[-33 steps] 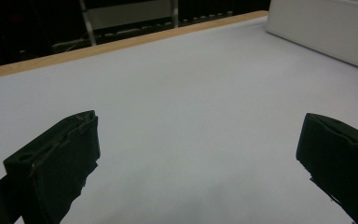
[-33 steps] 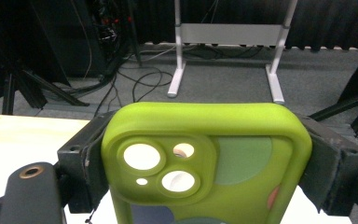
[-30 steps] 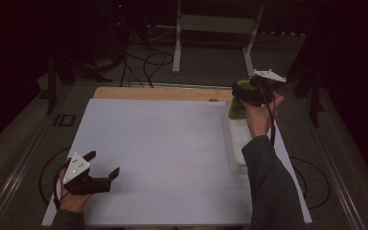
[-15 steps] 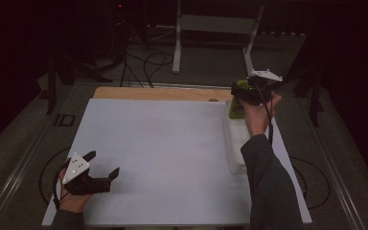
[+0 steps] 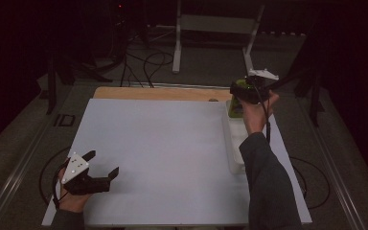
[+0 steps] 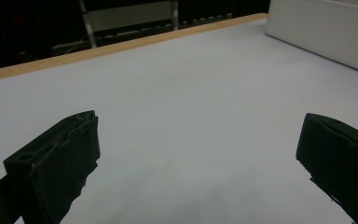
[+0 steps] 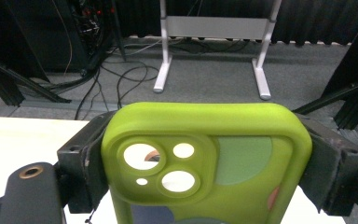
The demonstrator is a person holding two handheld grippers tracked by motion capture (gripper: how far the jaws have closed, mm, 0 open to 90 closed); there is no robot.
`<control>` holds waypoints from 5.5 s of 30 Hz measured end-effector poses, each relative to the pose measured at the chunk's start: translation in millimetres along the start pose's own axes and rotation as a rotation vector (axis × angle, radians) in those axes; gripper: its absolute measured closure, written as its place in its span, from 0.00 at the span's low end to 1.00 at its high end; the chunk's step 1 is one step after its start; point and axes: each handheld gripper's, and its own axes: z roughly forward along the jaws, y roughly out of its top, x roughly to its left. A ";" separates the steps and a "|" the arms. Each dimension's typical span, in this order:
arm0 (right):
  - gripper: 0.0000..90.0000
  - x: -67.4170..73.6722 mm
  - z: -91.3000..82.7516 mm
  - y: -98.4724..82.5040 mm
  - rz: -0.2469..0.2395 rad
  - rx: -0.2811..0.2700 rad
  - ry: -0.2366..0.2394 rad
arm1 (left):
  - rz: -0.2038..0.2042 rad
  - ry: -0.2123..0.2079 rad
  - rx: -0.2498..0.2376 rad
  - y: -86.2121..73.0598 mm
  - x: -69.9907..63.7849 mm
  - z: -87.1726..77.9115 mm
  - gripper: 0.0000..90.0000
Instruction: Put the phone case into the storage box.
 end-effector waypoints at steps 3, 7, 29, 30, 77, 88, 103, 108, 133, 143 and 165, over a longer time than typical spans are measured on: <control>0.17 0.0 2.6 -0.6 0.001 0.002 -0.002 | -0.002 0.001 -0.003 0.1 0.1 -0.1 0.00; 0.17 -0.5 6.8 -1.5 -0.002 0.006 -0.003 | -0.003 -0.001 -0.005 0.4 0.3 0.0 0.00; 0.17 1.5 25.4 0.1 -0.022 0.030 -0.008 | -0.008 -0.006 -0.012 1.0 1.7 0.0 0.00; 0.17 1.5 26.3 -0.3 -0.021 0.031 -0.008 | -0.009 -0.006 -0.012 1.0 1.8 -0.1 0.00; 0.17 -5.5 48.2 -18.9 -0.018 0.116 -0.016 | -0.012 0.002 -0.022 3.2 1.8 -2.2 0.00; 0.17 -7.1 50.3 -22.1 -0.013 0.119 -0.022 | -0.012 0.001 -0.022 3.2 2.2 -2.4 0.00; 0.17 -9.8 53.8 -26.5 -0.003 0.130 -0.023 | -0.013 0.001 -0.021 3.3 2.0 -1.5 0.00; 0.17 -10.3 54.0 -29.2 -0.002 0.134 -0.020 | -0.013 0.001 -0.022 3.4 1.5 -1.1 0.00; 0.17 -5.7 55.9 -38.9 -0.016 0.152 -0.014 | -0.008 -0.002 -0.018 4.1 -0.1 0.3 0.00; 0.16 -9.4 57.7 -42.1 -0.006 0.176 -0.008 | -0.008 -0.003 -0.017 4.1 -0.6 1.0 0.00; 0.09 -11.6 52.1 -34.6 0.023 0.130 0.016 | -0.011 -0.001 -0.018 4.1 -0.1 1.2 0.00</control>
